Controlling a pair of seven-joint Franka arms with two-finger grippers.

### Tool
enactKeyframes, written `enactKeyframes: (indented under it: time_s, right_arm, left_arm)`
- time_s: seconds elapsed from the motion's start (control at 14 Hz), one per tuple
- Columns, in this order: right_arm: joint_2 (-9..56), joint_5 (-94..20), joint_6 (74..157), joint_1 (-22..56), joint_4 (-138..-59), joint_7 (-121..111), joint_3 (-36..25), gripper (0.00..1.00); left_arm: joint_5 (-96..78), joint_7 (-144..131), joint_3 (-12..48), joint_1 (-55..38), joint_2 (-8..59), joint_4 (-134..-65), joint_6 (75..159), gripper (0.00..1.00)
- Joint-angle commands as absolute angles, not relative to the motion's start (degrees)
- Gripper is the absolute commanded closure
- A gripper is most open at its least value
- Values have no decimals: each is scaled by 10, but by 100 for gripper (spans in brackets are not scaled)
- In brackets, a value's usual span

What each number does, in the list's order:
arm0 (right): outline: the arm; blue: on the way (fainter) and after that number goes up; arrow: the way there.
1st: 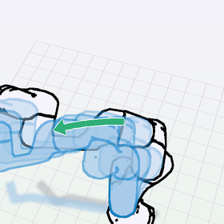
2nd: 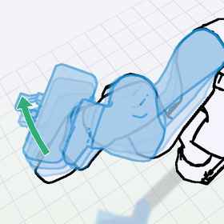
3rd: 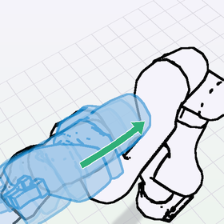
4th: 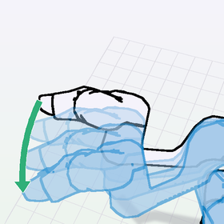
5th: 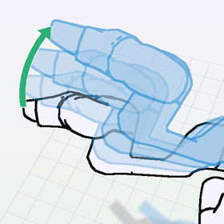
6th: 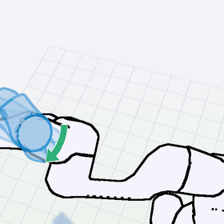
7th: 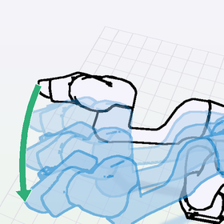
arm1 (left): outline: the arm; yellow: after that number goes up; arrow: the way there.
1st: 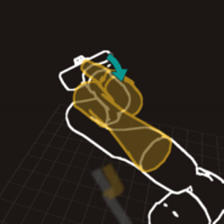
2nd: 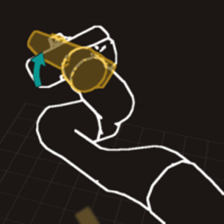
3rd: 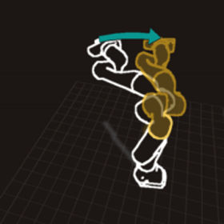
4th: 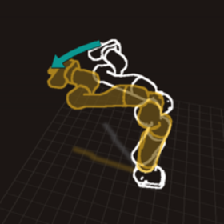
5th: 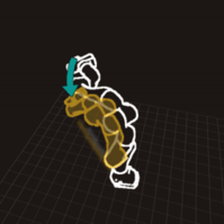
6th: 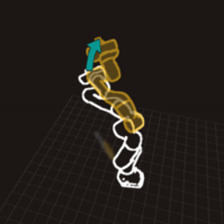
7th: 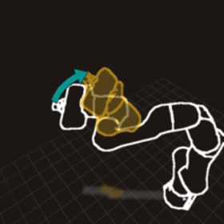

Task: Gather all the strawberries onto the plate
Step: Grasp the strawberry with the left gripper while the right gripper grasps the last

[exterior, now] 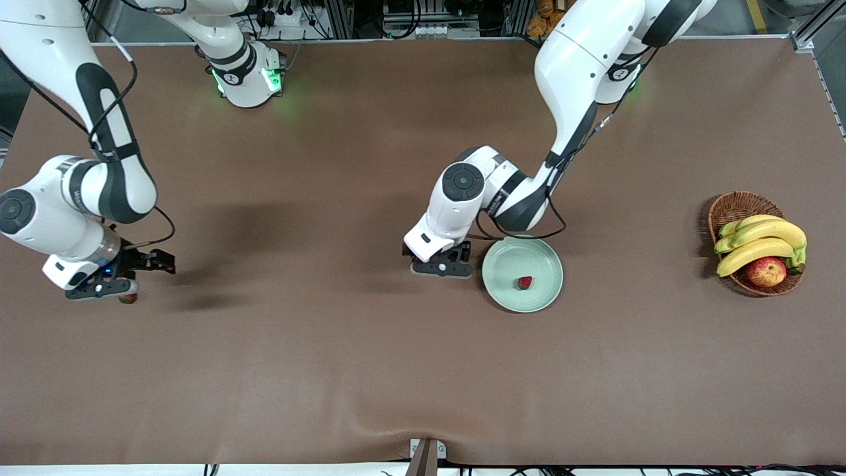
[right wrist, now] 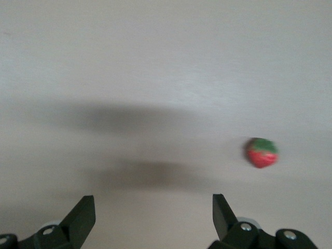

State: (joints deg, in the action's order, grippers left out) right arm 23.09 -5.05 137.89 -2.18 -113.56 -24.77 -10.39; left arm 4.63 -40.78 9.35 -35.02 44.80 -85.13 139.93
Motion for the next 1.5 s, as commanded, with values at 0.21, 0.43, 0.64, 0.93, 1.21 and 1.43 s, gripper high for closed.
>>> enactKeyframes:
  time_s: [0.21, 0.43, 0.64, 0.93, 1.21, 1.43]
  right_arm:
    - [380, -40, 1382, -102, -977, -364, -92, 0]
    - [403, -51, 1383, -119, -961, -387, -91, 0]
    - [408, -68, 1383, -119, -962, -383, -91, 0]
    - [414, -97, 1383, -119, -964, -383, -91, 0]
    - [414, -97, 1376, -119, -966, -388, -91, 64]
    - [413, -96, 1368, -118, -967, -389, -91, 100]
  left_arm:
    - [75, -425, 70, -396, 480, -833, 1428, 7]
    - [79, -425, 58, -406, 489, -834, 1440, 17]
    - [80, -424, 57, -407, 492, -833, 1441, 31]
    - [87, -425, 57, -411, 493, -834, 1441, 34]
    - [90, -435, 57, -417, 500, -833, 1441, 40]
    - [104, -432, 57, -417, 500, -834, 1441, 66]
